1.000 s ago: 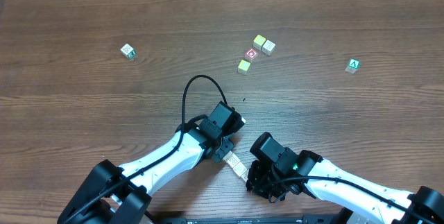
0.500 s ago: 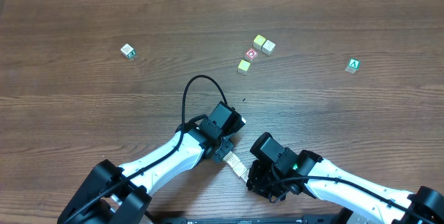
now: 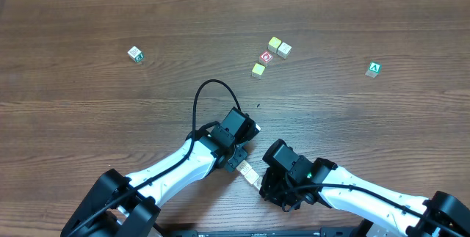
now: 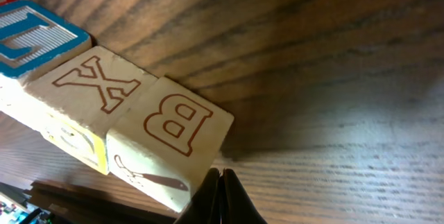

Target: Flip 4 blocks

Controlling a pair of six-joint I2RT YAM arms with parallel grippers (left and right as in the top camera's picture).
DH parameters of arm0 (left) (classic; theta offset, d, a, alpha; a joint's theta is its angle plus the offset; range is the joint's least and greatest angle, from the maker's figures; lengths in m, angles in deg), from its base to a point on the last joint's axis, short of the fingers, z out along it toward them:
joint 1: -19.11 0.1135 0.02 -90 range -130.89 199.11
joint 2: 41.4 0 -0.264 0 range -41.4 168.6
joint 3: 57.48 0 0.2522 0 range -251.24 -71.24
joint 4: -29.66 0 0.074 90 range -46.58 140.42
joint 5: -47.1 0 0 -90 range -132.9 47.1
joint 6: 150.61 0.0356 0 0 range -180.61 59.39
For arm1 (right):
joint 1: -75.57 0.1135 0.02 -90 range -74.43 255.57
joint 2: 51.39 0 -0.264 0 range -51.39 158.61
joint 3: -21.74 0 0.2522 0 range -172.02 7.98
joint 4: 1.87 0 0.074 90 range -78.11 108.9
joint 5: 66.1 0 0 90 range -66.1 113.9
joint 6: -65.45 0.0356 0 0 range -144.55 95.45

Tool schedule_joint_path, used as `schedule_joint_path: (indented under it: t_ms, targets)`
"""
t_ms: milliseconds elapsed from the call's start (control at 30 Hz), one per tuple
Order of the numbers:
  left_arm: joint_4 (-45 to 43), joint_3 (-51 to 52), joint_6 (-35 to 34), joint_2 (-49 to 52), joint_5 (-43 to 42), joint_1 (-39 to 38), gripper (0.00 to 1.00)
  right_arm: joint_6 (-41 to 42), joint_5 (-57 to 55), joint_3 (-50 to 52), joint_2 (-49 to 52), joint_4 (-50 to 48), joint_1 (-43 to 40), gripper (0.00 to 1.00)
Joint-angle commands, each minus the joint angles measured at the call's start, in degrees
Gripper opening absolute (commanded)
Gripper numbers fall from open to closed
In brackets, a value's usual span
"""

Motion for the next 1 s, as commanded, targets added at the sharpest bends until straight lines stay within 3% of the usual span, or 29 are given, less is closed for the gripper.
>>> schedule_joint_path:
  t_ms: [0, 967]
  targets:
    - [-0.04, 0.15, 1.29, 0.57, -0.94, 0.07, 0.04, 0.85, -0.96, -0.13, 0.44, -0.5, 0.26, 0.04]
    - [0.11, 0.15, 0.85, 0.57, 0.13, 0.07, 0.04, 0.83, 2.03, -0.13, 0.44, -2.95, 0.28, 0.04]
